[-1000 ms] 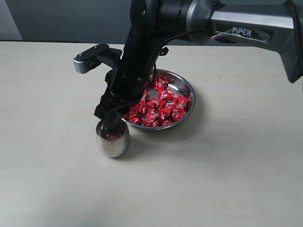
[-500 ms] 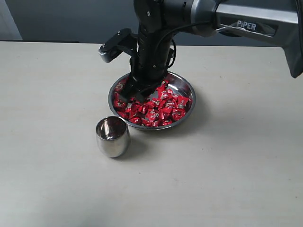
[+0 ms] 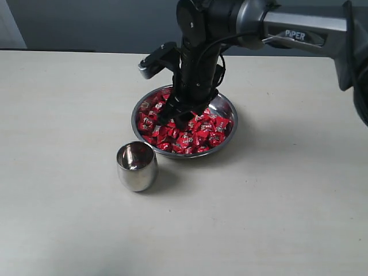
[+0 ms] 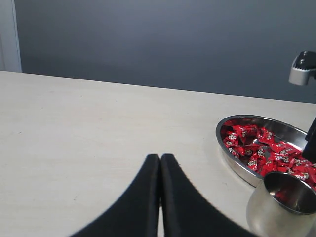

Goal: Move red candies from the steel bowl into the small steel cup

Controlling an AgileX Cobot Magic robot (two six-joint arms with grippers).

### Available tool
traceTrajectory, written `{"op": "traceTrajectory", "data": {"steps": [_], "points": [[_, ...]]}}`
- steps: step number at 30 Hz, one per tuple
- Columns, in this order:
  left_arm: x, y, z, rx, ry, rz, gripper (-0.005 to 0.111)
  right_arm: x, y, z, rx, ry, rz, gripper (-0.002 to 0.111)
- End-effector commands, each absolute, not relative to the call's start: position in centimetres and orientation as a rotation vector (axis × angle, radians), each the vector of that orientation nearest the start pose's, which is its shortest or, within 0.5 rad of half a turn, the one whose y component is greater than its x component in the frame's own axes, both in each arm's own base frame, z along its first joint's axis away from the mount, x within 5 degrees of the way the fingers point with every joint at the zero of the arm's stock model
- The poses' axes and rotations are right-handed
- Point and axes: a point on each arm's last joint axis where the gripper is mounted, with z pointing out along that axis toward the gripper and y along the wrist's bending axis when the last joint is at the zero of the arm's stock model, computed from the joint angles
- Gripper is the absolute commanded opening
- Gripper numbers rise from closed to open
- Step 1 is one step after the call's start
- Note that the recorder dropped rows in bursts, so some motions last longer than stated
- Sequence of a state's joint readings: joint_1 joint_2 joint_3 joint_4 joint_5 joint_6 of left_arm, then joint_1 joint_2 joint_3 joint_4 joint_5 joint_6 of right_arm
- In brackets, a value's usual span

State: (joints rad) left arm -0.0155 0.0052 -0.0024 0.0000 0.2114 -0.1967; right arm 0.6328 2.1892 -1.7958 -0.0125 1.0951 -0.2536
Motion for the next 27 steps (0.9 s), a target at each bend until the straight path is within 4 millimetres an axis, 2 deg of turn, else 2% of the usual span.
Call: {"op": "traceTrajectory", "data": {"steps": [1, 5, 7, 17, 19, 24, 27], "points": [[5.6, -0.1, 19.4, -0.150, 1.686, -0.166, 0.000, 37.4, 26.8, 16.7, -1.282, 2.718, 0.020, 0.050], [5.6, -0.1, 19.4, -0.150, 1.686, -0.166, 0.000, 37.4, 26.9, 14.9, -1.300, 2.757, 0.007, 0.050], [5.6, -0.1, 19.4, -0.150, 1.686, -0.166, 0.000, 37.5, 26.9, 14.7, -1.300, 2.757, 0.008, 0.050], [5.6, -0.1, 19.4, -0.150, 1.686, -0.166, 0.000, 37.3, 26.8, 14.6, -1.307, 2.779, 0.008, 0.049], [5.6, -0.1, 19.4, -0.150, 1.686, -0.166, 0.000, 37.2, 26.7, 14.6, -1.312, 2.789, 0.004, 0.041], [5.6, -0.1, 19.4, -0.150, 1.686, -0.166, 0.000, 37.2, 26.7, 14.6, -1.314, 2.793, 0.003, 0.008], [5.6, -0.1, 19.4, -0.150, 1.686, -0.166, 0.000, 37.3, 26.8, 14.6, -1.308, 2.787, 0.006, -0.001]]}}
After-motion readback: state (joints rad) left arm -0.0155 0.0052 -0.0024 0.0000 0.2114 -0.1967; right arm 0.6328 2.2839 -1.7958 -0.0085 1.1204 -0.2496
